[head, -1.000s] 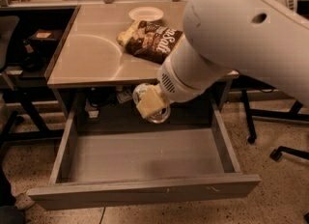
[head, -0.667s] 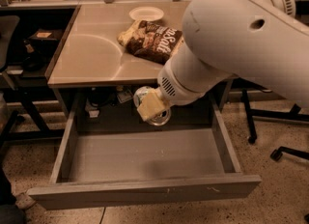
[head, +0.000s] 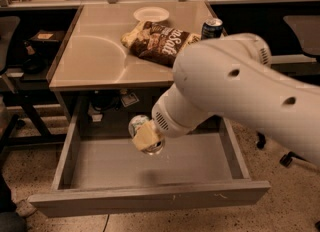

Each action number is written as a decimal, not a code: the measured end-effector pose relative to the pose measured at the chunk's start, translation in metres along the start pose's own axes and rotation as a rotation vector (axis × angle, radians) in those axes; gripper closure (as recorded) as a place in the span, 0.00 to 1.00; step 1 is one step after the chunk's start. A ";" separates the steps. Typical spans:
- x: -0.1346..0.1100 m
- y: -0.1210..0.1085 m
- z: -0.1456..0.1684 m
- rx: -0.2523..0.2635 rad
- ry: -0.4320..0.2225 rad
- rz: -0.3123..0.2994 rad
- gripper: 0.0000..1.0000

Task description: Place 7up can into top drawer

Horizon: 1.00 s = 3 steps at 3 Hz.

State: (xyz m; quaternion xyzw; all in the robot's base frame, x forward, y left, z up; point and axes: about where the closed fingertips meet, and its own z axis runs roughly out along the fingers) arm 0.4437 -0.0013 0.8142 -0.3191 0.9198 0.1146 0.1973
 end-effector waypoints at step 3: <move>-0.004 0.016 0.104 -0.060 -0.001 -0.030 1.00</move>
Offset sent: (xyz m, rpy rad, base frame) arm 0.0238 0.0604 -0.1018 0.0180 0.0278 0.0844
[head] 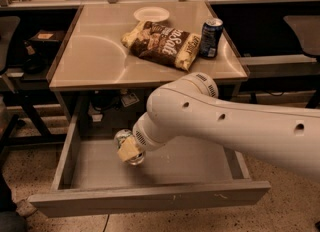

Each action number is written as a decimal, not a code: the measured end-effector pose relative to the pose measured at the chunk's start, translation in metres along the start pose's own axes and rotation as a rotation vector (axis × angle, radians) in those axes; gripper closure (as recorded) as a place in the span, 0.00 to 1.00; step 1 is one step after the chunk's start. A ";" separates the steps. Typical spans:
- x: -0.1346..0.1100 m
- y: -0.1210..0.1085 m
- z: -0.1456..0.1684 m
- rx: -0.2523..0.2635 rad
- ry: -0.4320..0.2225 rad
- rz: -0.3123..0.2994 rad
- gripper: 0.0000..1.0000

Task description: Place 7up can into top drawer

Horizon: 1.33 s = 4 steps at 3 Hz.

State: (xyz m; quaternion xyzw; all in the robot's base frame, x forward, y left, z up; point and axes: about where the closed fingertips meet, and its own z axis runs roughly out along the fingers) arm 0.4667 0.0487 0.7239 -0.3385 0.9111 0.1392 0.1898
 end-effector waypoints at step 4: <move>-0.002 -0.023 0.081 -0.063 -0.088 0.098 1.00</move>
Offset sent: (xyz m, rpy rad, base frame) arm 0.0413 0.0261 -0.0624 0.1189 -0.0028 -0.0396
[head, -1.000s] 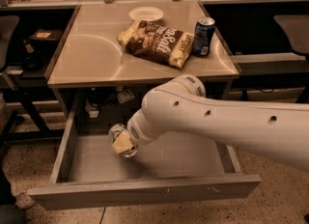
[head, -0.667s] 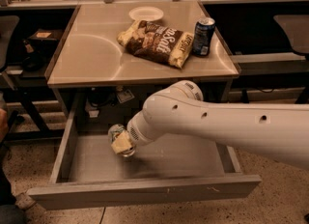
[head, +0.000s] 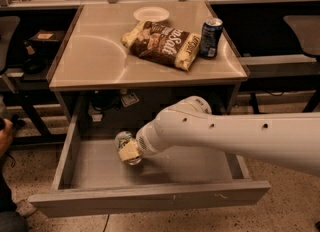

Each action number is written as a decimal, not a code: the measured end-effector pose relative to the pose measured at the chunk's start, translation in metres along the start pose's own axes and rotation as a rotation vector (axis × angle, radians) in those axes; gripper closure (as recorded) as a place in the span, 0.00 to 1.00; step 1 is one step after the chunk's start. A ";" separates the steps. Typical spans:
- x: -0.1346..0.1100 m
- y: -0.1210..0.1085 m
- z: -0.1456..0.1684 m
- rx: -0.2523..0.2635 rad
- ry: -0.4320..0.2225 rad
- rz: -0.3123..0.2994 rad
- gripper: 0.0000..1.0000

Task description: Place 7up can into top drawer

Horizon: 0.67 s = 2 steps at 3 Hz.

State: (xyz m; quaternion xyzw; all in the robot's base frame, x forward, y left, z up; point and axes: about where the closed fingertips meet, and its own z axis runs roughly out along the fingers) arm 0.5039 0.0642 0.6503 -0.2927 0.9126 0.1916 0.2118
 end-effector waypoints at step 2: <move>0.023 -0.013 0.008 -0.055 0.027 0.098 0.85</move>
Offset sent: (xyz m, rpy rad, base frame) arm -0.0211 -0.0382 -0.0332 0.0766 0.2172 -0.0929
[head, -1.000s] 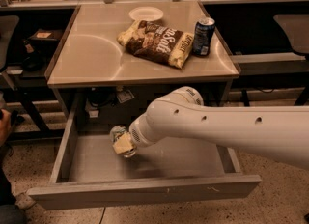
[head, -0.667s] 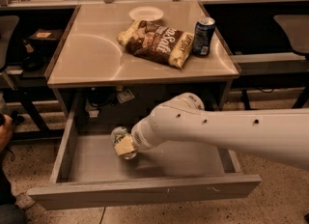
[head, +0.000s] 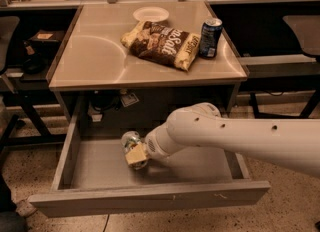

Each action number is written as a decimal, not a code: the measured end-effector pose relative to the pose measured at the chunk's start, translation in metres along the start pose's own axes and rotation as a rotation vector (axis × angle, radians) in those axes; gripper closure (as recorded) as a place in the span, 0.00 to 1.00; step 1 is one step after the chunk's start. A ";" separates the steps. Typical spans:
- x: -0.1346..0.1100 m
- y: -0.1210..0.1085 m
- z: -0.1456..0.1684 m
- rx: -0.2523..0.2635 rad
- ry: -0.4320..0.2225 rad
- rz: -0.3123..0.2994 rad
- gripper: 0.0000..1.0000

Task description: Place 7up can into top drawer

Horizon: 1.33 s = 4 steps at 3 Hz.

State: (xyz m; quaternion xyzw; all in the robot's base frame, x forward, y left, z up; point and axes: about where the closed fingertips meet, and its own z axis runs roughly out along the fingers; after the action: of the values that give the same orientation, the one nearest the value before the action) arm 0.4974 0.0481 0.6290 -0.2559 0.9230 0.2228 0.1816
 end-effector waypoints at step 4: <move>0.002 0.000 0.000 -0.003 0.007 0.007 0.00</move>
Offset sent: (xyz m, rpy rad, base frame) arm -0.0020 -0.0010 -0.0008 0.0006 0.0103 -0.0027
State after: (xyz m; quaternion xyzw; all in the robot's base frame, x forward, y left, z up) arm 0.4953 0.0471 0.6282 -0.2535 0.9242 0.2241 0.1771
